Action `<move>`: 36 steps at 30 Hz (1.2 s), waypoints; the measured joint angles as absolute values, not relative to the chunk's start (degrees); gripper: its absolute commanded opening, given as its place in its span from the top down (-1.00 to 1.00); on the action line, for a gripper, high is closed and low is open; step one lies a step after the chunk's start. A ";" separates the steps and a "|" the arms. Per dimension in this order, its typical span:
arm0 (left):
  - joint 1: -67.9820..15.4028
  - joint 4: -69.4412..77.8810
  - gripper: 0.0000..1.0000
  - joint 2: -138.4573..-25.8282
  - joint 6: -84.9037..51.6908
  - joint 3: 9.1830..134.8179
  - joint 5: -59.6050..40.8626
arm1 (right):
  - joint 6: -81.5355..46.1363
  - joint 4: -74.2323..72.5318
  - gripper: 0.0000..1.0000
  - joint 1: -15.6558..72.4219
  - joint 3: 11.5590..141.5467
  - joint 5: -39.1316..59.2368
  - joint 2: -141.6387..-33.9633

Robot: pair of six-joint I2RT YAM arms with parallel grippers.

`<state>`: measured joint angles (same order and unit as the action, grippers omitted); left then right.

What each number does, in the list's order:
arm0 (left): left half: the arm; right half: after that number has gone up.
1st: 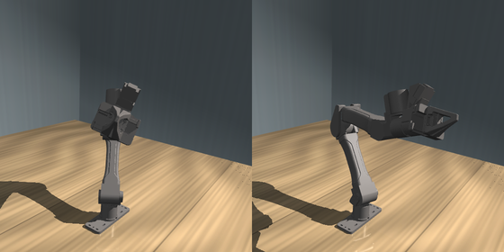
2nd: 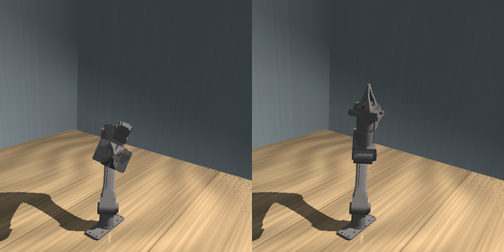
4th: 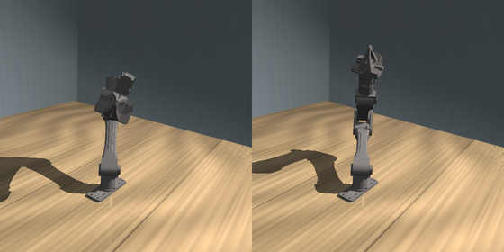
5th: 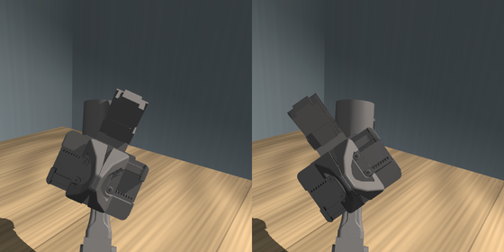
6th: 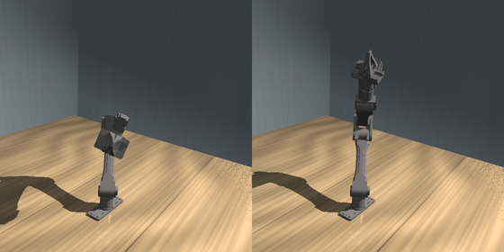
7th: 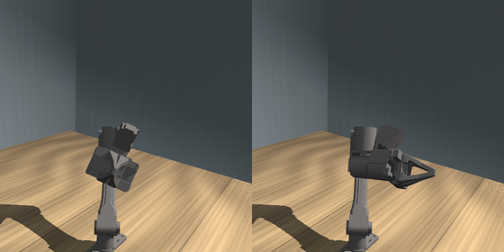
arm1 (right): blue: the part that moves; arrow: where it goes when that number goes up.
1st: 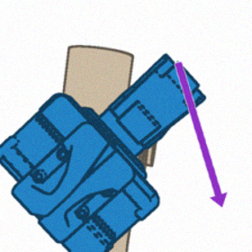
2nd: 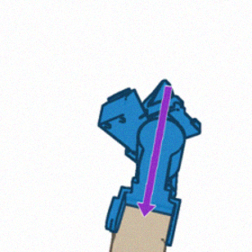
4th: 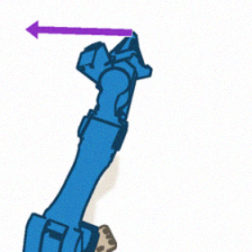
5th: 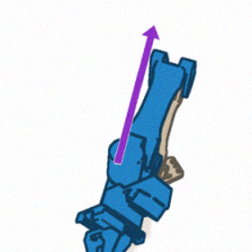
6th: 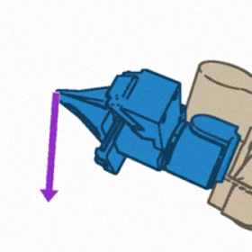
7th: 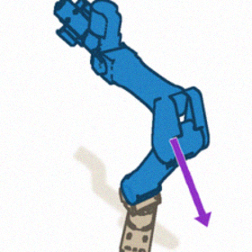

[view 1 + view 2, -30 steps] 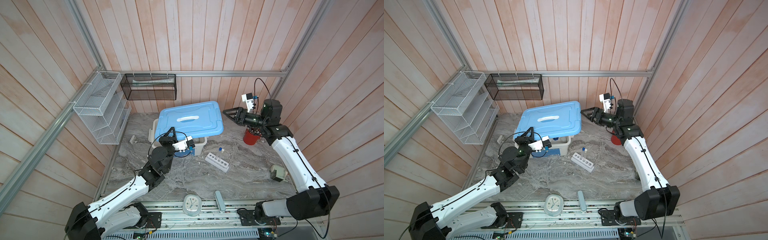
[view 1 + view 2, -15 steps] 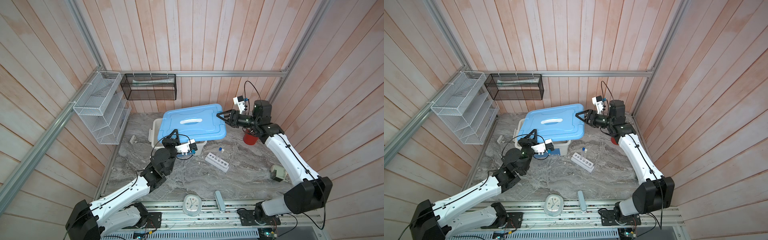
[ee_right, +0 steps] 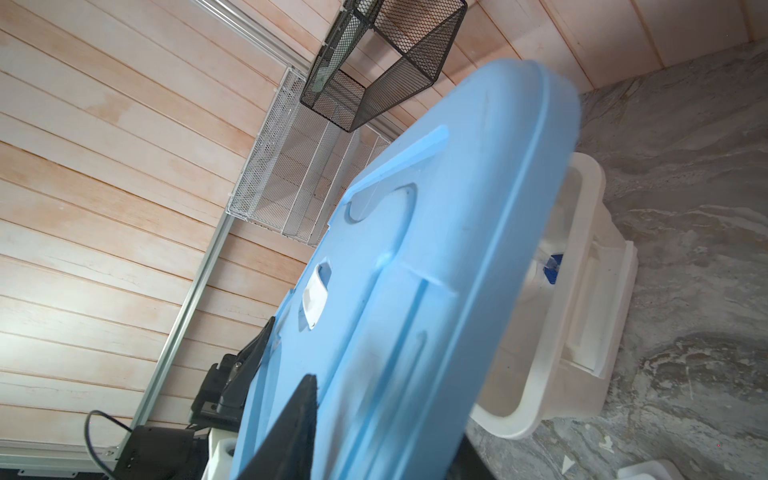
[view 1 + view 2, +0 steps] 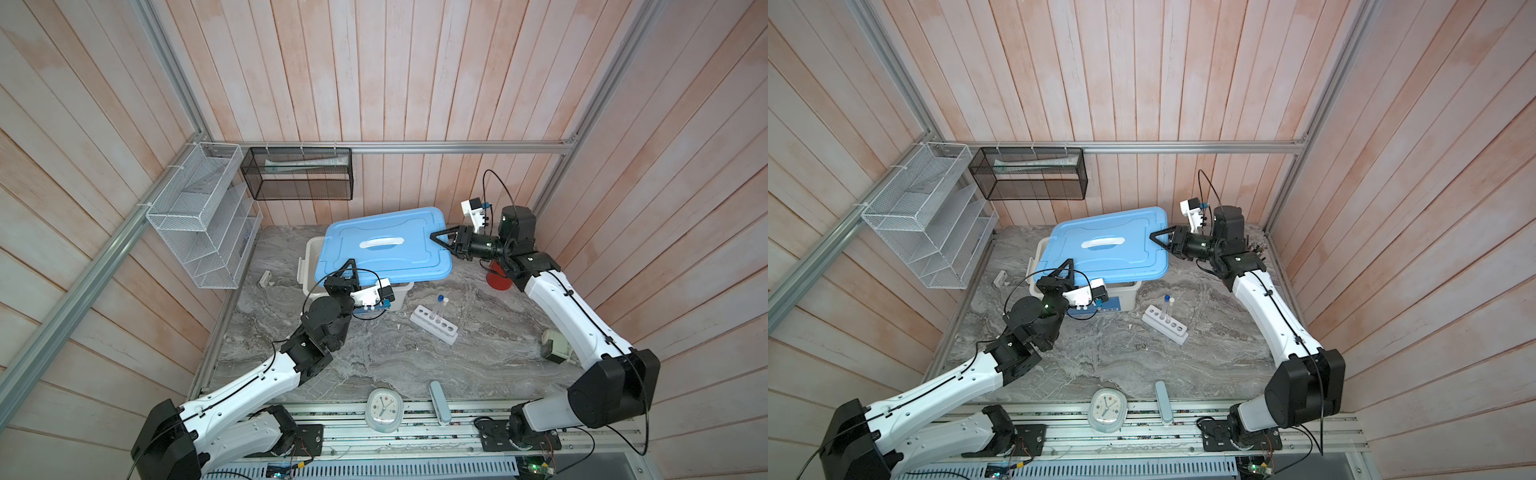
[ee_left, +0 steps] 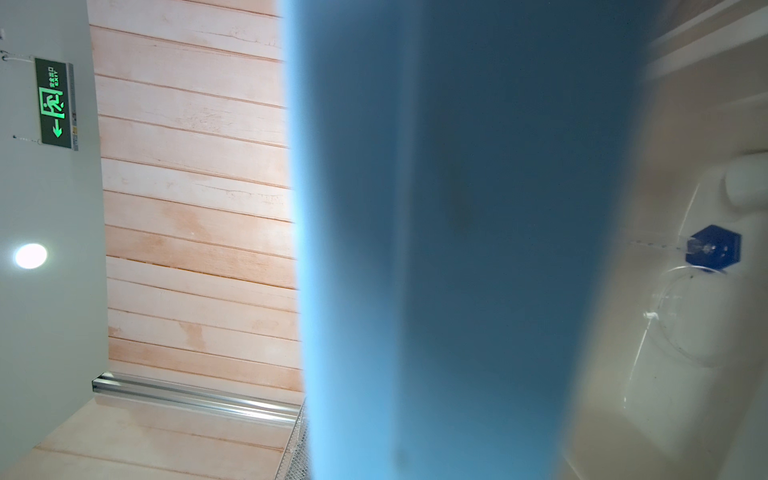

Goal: Organize the chemistry lab equipment

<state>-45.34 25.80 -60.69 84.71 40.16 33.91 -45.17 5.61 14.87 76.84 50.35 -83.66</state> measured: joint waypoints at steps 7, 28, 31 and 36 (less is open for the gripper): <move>-45.69 24.77 0.56 -60.69 84.64 39.35 33.58 | -52.03 0.03 0.47 14.31 72.95 51.70 -83.29; -48.62 23.70 -1.00 -61.34 77.58 38.83 30.17 | -72.18 -23.57 0.65 14.04 60.62 50.59 -81.56; -49.10 23.49 -1.00 -61.76 76.25 38.83 29.39 | -74.30 -25.28 0.64 14.04 59.94 49.30 -80.99; -50.02 23.44 -1.00 -62.22 74.61 38.83 28.45 | -77.10 -28.51 0.65 14.04 58.65 47.55 -80.27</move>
<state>-50.02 23.44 -62.22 74.61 38.83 28.45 -77.10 -28.51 14.04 58.65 47.55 -80.27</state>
